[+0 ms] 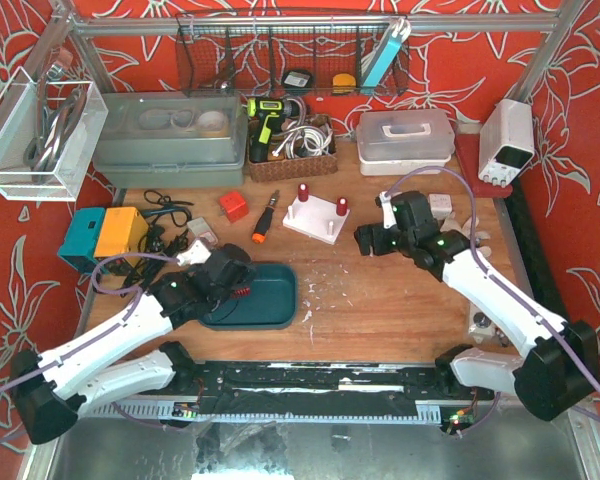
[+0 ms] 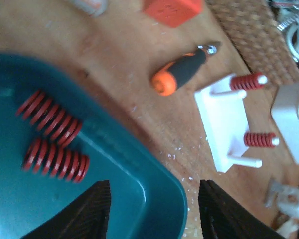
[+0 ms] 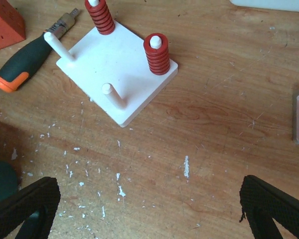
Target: Install the large spring
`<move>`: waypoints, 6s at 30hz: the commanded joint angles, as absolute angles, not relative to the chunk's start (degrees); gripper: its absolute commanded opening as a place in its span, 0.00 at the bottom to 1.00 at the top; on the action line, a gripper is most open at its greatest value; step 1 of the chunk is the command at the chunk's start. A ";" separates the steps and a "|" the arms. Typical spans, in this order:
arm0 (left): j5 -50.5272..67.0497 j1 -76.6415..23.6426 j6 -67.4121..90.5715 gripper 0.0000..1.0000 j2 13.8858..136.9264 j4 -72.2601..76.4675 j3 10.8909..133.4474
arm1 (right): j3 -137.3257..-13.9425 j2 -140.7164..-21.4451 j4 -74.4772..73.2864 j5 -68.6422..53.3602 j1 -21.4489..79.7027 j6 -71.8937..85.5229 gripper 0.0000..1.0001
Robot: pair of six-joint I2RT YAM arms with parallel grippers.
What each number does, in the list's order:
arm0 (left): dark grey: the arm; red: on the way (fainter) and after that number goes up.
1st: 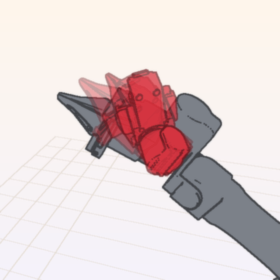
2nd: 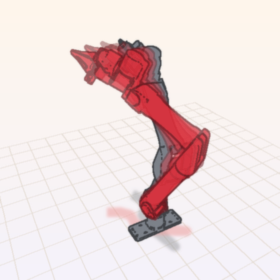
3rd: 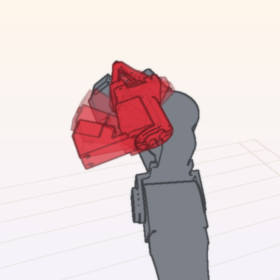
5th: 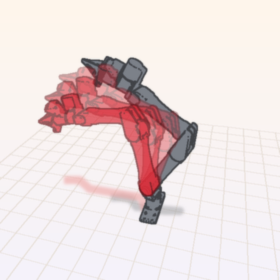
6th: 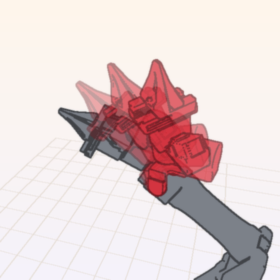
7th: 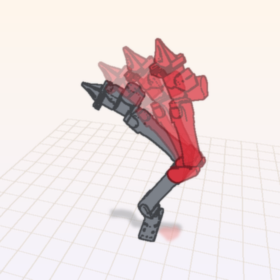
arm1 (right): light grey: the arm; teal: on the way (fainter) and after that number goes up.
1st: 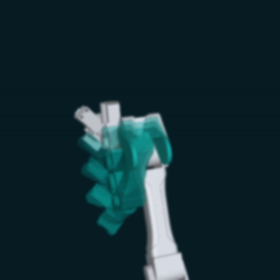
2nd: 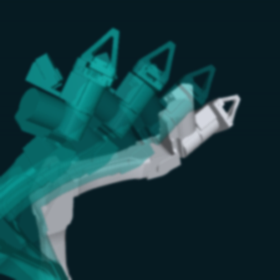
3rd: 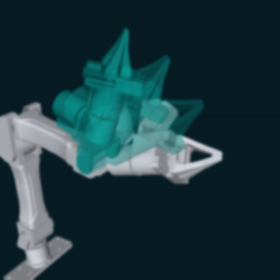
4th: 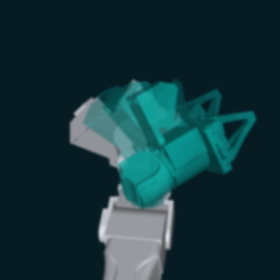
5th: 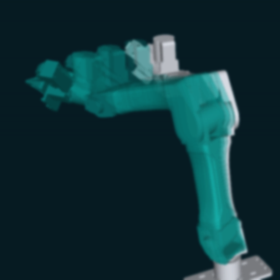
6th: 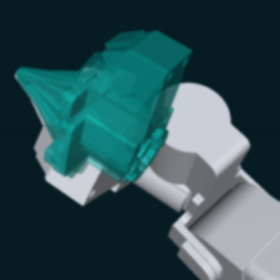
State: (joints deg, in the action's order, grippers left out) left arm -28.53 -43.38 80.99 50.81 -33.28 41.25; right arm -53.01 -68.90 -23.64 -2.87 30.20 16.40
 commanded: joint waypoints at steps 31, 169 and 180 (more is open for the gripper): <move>-10.95 -31.41 100.89 0.42 59.12 -35.18 32.78 | -40.67 -53.37 -12.56 3.74 30.06 19.42 0.99; -2.83 -32.96 76.94 0.00 43.07 38.20 19.59 | -40.40 -80.39 53.50 -19.27 50.97 68.18 0.69; -0.30 -33.05 78.75 0.00 45.07 40.33 19.02 | -43.73 -80.43 50.07 -22.92 51.50 65.18 0.71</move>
